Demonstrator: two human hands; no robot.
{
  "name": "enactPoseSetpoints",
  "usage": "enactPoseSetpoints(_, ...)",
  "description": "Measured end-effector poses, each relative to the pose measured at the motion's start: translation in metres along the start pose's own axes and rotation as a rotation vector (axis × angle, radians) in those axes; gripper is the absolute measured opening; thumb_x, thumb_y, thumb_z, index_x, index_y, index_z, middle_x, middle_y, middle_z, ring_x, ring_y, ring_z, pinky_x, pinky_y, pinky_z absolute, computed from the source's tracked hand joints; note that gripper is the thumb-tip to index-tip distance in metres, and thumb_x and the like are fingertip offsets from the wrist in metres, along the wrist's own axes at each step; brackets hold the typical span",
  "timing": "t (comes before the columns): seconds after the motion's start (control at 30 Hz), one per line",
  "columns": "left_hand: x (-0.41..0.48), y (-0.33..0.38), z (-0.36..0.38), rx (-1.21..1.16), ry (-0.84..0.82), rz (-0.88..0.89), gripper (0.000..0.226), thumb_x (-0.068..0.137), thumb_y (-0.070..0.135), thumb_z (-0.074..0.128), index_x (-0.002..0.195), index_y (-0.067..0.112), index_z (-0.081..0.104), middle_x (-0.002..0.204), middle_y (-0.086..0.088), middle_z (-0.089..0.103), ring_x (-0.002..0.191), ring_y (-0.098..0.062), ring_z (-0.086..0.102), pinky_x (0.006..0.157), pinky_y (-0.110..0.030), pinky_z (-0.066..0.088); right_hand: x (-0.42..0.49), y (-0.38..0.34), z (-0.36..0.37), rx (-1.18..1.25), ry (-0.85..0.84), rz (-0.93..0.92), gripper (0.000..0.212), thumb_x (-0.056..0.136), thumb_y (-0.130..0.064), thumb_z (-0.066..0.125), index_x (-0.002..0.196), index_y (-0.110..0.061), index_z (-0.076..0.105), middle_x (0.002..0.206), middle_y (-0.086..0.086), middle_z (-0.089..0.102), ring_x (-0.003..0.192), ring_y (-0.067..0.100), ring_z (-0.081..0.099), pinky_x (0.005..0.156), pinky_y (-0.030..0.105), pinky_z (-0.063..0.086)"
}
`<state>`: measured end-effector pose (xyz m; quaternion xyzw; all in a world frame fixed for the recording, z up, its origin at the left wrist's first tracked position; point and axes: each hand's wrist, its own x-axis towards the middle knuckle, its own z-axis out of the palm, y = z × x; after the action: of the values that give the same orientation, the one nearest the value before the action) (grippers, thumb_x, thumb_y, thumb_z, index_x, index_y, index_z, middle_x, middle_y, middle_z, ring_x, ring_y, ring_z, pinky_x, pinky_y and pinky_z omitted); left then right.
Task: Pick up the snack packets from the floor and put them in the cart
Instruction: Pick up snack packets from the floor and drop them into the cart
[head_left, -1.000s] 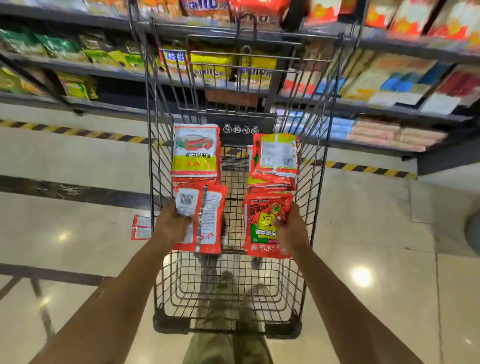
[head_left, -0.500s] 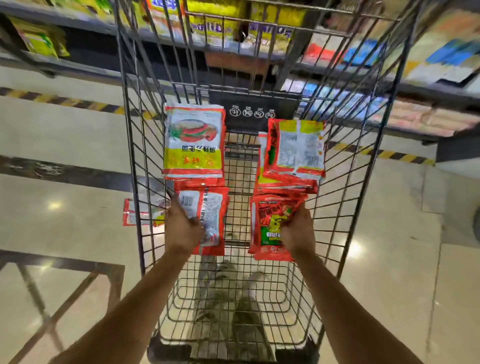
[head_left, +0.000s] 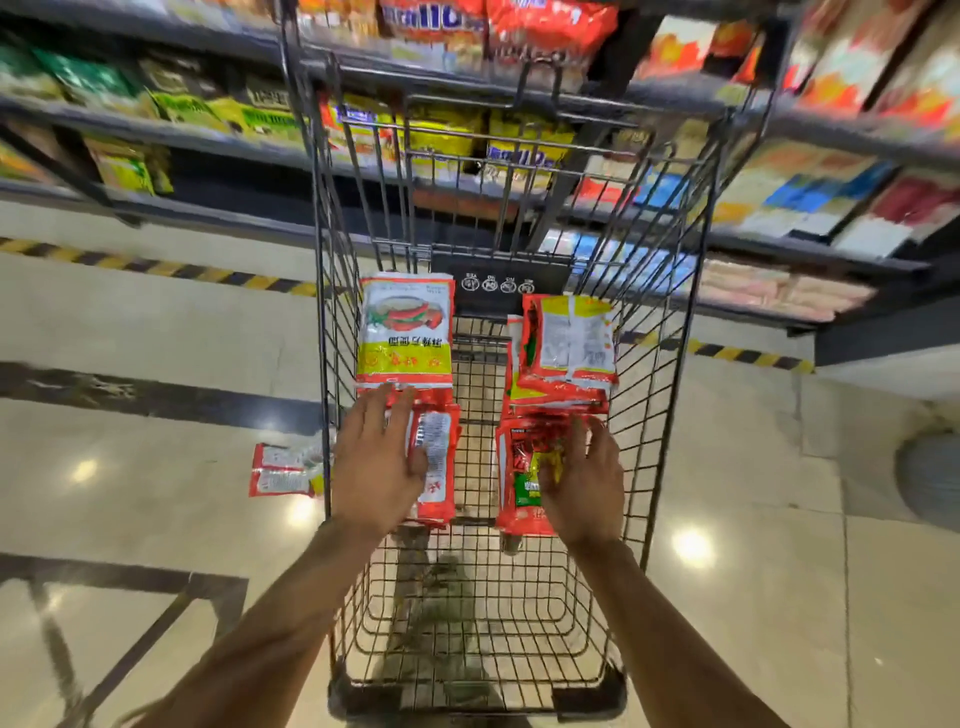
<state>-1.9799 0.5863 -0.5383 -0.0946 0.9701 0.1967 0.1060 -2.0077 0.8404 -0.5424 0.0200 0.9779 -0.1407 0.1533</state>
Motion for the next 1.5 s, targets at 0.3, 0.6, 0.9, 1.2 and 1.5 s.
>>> enactPoseSetpoints(0.3, -0.066, 0.025, -0.116, 0.210, 0.092, 0.080, 0.080, 0.092, 0.065, 0.053, 0.160, 0.030, 0.026, 0.168, -0.009, 0.026, 0.151, -0.040, 0.024, 0.119, -0.056, 0.029, -0.075, -0.052, -0.108, -0.126, 0.167, -0.169, 0.076, 0.095, -0.060, 0.053, 0.157, -0.018, 0.036, 0.161, 0.015, 0.036, 0.150, 0.038, 0.032, 0.118, 0.055, 0.037)
enactPoseSetpoints(0.6, -0.217, -0.016, -0.230, 0.349, 0.198, 0.024, 0.087, 0.089, 0.076, 0.045, 0.162, 0.039, 0.015, 0.173, -0.001, 0.009, 0.155, -0.036, 0.017, 0.123, -0.056, 0.020, -0.211, -0.109, -0.185, -0.191, 0.212, -0.294, 0.085, 0.096, -0.065, 0.050, 0.164, -0.021, 0.021, 0.171, 0.015, 0.015, 0.158, 0.038, 0.012, 0.126, 0.054, 0.018)
enactPoseSetpoints(0.9, -0.325, -0.081, -0.313, 0.394, 0.329, -0.044, 0.086, 0.091, 0.075, 0.044, 0.162, 0.040, 0.012, 0.173, -0.001, 0.009, 0.157, -0.034, 0.015, 0.122, -0.061, 0.019, -0.304, -0.203, -0.202, -0.115, 0.308, -0.469, 0.081, 0.094, -0.066, 0.053, 0.159, -0.024, 0.030, 0.168, 0.013, 0.023, 0.156, 0.036, 0.017, 0.124, 0.052, 0.024)
enactPoseSetpoints(1.2, -0.305, -0.194, -0.320, 0.400, 0.262, -0.068, 0.087, 0.087, 0.075, 0.049, 0.160, 0.039, 0.020, 0.172, -0.002, 0.015, 0.155, -0.036, 0.018, 0.119, -0.064, 0.019, -0.299, -0.312, -0.137, -0.097, 0.271, -0.558, 0.079, 0.094, -0.066, 0.049, 0.157, -0.021, 0.035, 0.163, 0.013, 0.032, 0.152, 0.036, 0.027, 0.120, 0.054, 0.034)
enactPoseSetpoints(1.5, -0.194, -0.327, -0.288, 0.393, 0.052, 0.026, 0.089, 0.088, 0.077, 0.045, 0.162, 0.039, 0.013, 0.173, -0.003, 0.008, 0.157, -0.036, 0.014, 0.120, -0.063, 0.012, -0.217, -0.400, -0.012, -0.099, 0.086, -0.415, 0.084, 0.090, -0.069, 0.041, 0.158, -0.022, 0.029, 0.162, 0.013, 0.031, 0.150, 0.037, 0.028, 0.118, 0.053, 0.035)
